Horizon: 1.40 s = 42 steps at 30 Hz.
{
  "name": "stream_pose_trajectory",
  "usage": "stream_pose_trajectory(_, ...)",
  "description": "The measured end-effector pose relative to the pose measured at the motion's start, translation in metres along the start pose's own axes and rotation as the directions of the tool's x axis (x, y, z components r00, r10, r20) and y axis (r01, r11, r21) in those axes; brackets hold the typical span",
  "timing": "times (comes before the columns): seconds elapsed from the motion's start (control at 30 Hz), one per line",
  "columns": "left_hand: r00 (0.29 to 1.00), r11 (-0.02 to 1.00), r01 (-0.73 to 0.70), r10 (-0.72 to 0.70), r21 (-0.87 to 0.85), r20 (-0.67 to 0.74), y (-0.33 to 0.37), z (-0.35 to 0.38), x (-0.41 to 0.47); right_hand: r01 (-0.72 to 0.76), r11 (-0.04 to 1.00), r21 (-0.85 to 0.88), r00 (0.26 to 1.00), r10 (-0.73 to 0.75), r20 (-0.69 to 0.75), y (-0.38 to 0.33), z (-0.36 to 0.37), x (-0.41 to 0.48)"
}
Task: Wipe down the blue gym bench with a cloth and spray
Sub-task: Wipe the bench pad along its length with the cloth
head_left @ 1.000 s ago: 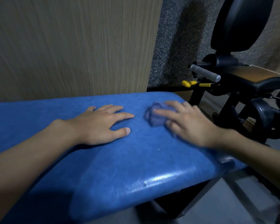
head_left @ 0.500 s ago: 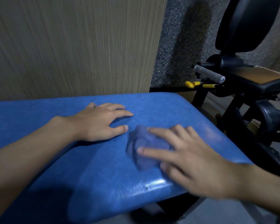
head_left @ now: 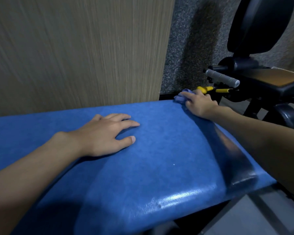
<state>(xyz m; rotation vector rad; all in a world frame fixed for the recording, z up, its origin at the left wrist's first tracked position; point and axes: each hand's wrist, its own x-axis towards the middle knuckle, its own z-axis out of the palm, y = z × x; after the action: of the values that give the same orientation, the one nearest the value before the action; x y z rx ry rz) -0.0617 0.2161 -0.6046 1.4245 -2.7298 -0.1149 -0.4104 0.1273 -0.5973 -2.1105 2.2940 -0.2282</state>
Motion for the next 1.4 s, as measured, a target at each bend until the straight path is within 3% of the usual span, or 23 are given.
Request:
stream_pose_trajectory(0.1,1.000,1.000,-0.003,0.003,0.006,0.002,-0.001,-0.002,0.002,0.088,0.993,-0.084,0.995,-0.091,-0.031,-0.014,-0.005,-0.026)
stream_pose_trajectory(0.17,1.000,1.000,-0.002,0.002,0.002,-0.002,-0.001,-0.002,0.001,0.250,0.953,-0.173,0.960,-0.267,-0.088,-0.032,-0.006,-0.070)
stream_pose_trajectory(0.23,1.000,1.000,0.003,-0.003,-0.004,-0.002,-0.002,-0.002,0.001,0.489,0.847,-0.206,0.851,-0.516,-0.101,-0.052,-0.007,-0.132)
stream_pose_trajectory(0.3,1.000,1.000,0.008,-0.008,0.003,-0.004,-0.003,-0.003,0.001,0.697,0.701,-0.152,0.695,-0.712,-0.094,-0.066,-0.009,-0.191)
stream_pose_trajectory(0.33,1.000,1.000,0.010,-0.010,0.006,-0.004,-0.004,-0.003,0.000,0.761,0.633,-0.140,0.626,-0.774,-0.094,-0.067,-0.010,-0.209)
stream_pose_trajectory(0.4,1.000,1.000,0.013,-0.013,0.001,-0.007,-0.005,-0.003,-0.001,0.813,0.566,-0.138,0.559,-0.825,-0.088,-0.064,-0.012,-0.220)
stream_pose_trajectory(0.47,1.000,1.000,0.014,-0.014,-0.010,-0.014,-0.007,-0.004,-0.002,0.808,0.580,-0.109,0.574,-0.815,-0.077,-0.063,-0.013,-0.204)
stream_pose_trajectory(0.53,1.000,1.000,0.027,-0.026,0.016,-0.010,-0.008,-0.006,-0.004,0.743,0.661,-0.106,0.656,-0.750,-0.084,-0.062,-0.009,-0.168)
stream_pose_trajectory(0.67,0.998,0.997,0.063,-0.063,0.048,-0.009,-0.006,-0.005,-0.008,0.376,0.912,-0.163,0.907,-0.399,-0.137,-0.035,-0.002,-0.058)
stream_pose_trajectory(0.73,0.998,0.997,0.066,-0.065,0.043,-0.011,-0.004,-0.004,-0.009,0.196,0.974,-0.110,0.975,-0.206,-0.083,-0.023,-0.003,-0.015)
stream_pose_trajectory(0.8,0.998,0.997,0.059,-0.059,0.042,-0.009,-0.004,-0.003,-0.009,0.098,0.991,-0.093,0.995,-0.100,-0.022,-0.024,-0.002,0.006)
stream_pose_trajectory(0.9,0.999,0.998,0.053,-0.053,0.023,0.004,-0.005,-0.005,-0.007,0.135,0.978,-0.156,0.990,-0.141,-0.029,-0.041,-0.003,-0.013)
stream_pose_trajectory(0.97,0.999,0.999,0.049,-0.049,0.021,-0.001,-0.007,-0.005,-0.007,0.283,0.939,-0.196,0.951,-0.302,-0.071,-0.056,-0.005,-0.055)
stream_pose_trajectory(1.03,0.999,0.999,0.046,-0.045,0.019,-0.010,-0.010,-0.004,-0.006,0.507,0.838,-0.203,0.843,-0.531,-0.086,-0.071,-0.004,-0.116)
stream_pose_trajectory(1.1,0.999,0.999,0.048,-0.048,0.011,-0.016,-0.013,-0.004,-0.006,0.709,0.693,-0.129,0.688,-0.720,-0.089,-0.083,-0.006,-0.180)
stream_pose_trajectory(1.2,0.998,0.998,0.057,-0.057,-0.001,-0.011,-0.017,-0.005,-0.006,0.849,0.521,-0.089,0.514,-0.853,-0.094,-0.081,-0.007,-0.227)
stream_pose_trajectory(1.3,0.998,0.998,0.058,-0.058,-0.015,-0.022,-0.016,-0.005,-0.006,0.856,0.514,-0.056,0.508,-0.856,-0.097,-0.080,-0.009,-0.210)
stream_pose_trajectory(1.4,0.998,0.998,0.057,-0.059,-0.041,-0.039,-0.016,-0.005,-0.008,0.752,0.652,-0.092,0.643,-0.757,-0.113,-0.079,-0.002,-0.150)
